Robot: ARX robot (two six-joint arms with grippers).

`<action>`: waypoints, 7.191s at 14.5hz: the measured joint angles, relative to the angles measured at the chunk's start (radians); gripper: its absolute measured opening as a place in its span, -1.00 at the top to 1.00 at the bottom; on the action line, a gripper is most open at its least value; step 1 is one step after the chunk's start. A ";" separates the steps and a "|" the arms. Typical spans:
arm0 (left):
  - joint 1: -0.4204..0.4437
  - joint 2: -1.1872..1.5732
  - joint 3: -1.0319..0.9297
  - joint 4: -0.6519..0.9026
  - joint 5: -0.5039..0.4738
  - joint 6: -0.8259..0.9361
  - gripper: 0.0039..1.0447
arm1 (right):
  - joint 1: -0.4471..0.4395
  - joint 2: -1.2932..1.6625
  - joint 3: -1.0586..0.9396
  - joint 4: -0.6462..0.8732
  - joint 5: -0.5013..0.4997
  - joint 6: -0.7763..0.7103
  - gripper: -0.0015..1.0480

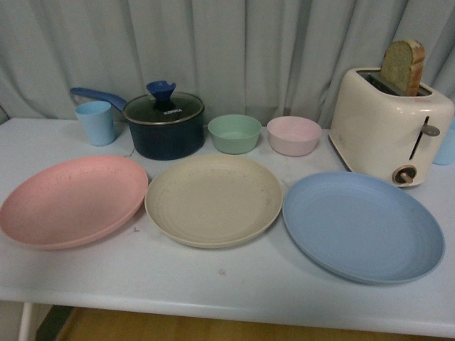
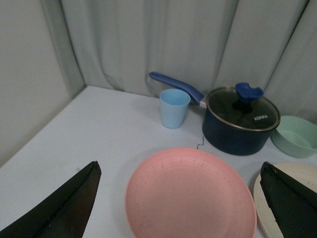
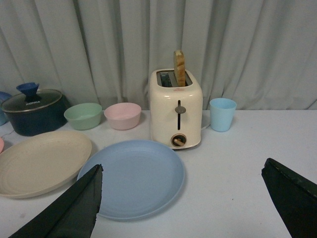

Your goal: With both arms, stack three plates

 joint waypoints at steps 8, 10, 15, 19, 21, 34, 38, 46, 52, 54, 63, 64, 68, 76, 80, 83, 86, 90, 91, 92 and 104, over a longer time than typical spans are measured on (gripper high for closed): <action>0.102 0.573 0.468 -0.119 0.169 0.027 -0.88 | 0.000 0.000 0.000 0.000 0.000 0.000 -0.87; 0.106 0.688 0.564 -0.174 0.174 0.060 -0.88 | 0.000 0.000 0.000 0.000 0.000 0.000 -0.87; 0.106 0.879 0.701 -0.233 0.165 0.108 -0.88 | 0.000 0.000 0.000 0.000 0.000 0.000 -0.87; 0.124 0.964 0.716 -0.230 0.166 0.126 -0.88 | 0.000 0.000 0.000 0.000 0.000 0.000 -0.87; 0.138 0.987 0.716 -0.229 0.158 0.132 -0.88 | 0.000 0.000 0.000 0.000 0.000 0.000 -0.87; 0.172 1.045 0.725 -0.251 0.183 0.136 0.89 | 0.000 0.000 0.000 0.000 0.000 0.000 -0.87; 0.192 0.963 0.723 -0.298 0.197 0.135 0.94 | 0.000 0.000 0.000 0.000 0.000 0.000 -0.87; -0.170 0.634 0.596 -0.289 0.229 0.143 0.95 | 0.000 0.000 0.000 0.000 0.000 0.000 -0.87; -0.317 0.895 0.798 -0.257 0.131 0.003 0.95 | 0.000 0.000 0.000 0.000 0.000 0.000 -0.87; -0.288 0.903 0.802 -0.247 0.122 -0.055 0.95 | 0.000 0.000 0.000 0.000 0.000 0.000 -0.87; -0.263 0.984 0.789 -0.203 0.105 -0.130 0.95 | 0.000 0.000 0.000 0.000 0.000 0.000 -0.87; -0.270 0.986 0.784 -0.203 0.106 -0.130 0.95 | 0.000 0.000 0.000 0.000 0.000 0.000 -0.87; -0.283 1.003 0.776 -0.209 0.126 -0.140 0.59 | 0.000 0.000 0.000 0.000 0.000 0.000 -0.87; -0.287 0.986 0.729 -0.141 0.133 -0.168 -0.28 | 0.000 0.000 0.000 0.000 0.000 0.000 -0.87; -0.288 0.942 0.686 -0.072 0.132 -0.172 -0.58 | 0.000 0.000 0.000 0.000 0.000 0.000 -0.87; -0.294 0.812 0.622 -0.006 0.102 -0.151 -0.89 | 0.000 0.000 0.000 0.000 0.000 0.000 -0.87; -0.203 0.283 -0.106 0.503 -0.027 0.057 0.97 | 0.000 0.000 0.000 0.000 0.000 0.000 -0.87; -0.115 -0.043 -0.308 0.383 0.049 0.058 0.97 | 0.000 0.000 0.000 0.000 0.000 0.000 -0.87; -0.116 -0.099 -0.329 0.346 0.051 0.058 0.97 | 0.000 0.000 0.000 0.000 0.000 0.000 -0.87; -0.116 -0.139 -0.344 0.321 0.051 0.058 0.97 | 0.000 0.000 0.000 0.000 0.000 0.000 -0.87; -0.118 -0.676 -0.423 -0.117 0.053 0.058 0.97 | 0.000 0.000 0.000 0.000 0.000 0.000 -0.87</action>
